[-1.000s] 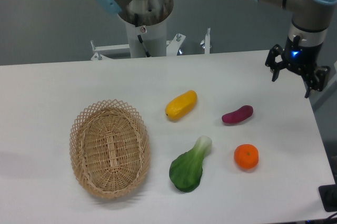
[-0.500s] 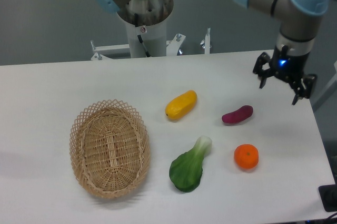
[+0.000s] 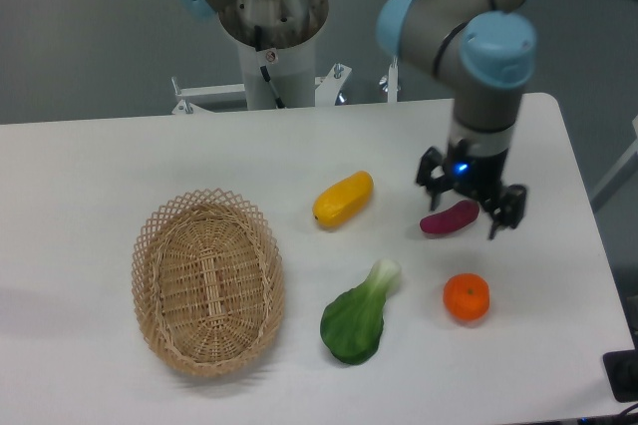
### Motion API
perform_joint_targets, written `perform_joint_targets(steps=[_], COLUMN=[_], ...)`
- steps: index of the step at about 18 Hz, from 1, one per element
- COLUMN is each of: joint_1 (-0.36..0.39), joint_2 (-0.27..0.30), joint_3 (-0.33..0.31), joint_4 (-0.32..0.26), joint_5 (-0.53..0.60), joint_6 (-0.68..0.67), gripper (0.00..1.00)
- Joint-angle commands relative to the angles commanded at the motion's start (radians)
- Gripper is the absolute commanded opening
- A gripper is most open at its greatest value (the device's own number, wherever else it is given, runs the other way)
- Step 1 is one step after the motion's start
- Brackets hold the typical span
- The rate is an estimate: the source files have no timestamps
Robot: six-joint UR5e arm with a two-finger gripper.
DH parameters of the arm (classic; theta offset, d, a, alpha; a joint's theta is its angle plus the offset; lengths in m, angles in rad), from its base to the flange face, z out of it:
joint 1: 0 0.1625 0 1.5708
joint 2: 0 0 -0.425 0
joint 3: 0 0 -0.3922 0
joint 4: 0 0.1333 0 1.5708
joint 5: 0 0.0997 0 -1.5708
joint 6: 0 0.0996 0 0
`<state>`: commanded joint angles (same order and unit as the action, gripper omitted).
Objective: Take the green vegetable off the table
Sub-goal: 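Move the open gripper toward the green bok choy stem, then lower the gripper onto the bok choy stem and close it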
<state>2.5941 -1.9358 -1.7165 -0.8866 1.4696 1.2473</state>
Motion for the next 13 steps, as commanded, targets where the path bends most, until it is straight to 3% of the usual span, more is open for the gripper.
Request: perform_joint_targets(steps=[9, 13], joint_1=[-0.054, -0.068], joint_2=[-0.065, -0.097], joint_3=[-0.046, -0.048], joint_4=[0.017, 0.083], joint_5=[0.003, 0.005], joint_6=[-0.014, -0.025], gripper=[1.0, 1.0])
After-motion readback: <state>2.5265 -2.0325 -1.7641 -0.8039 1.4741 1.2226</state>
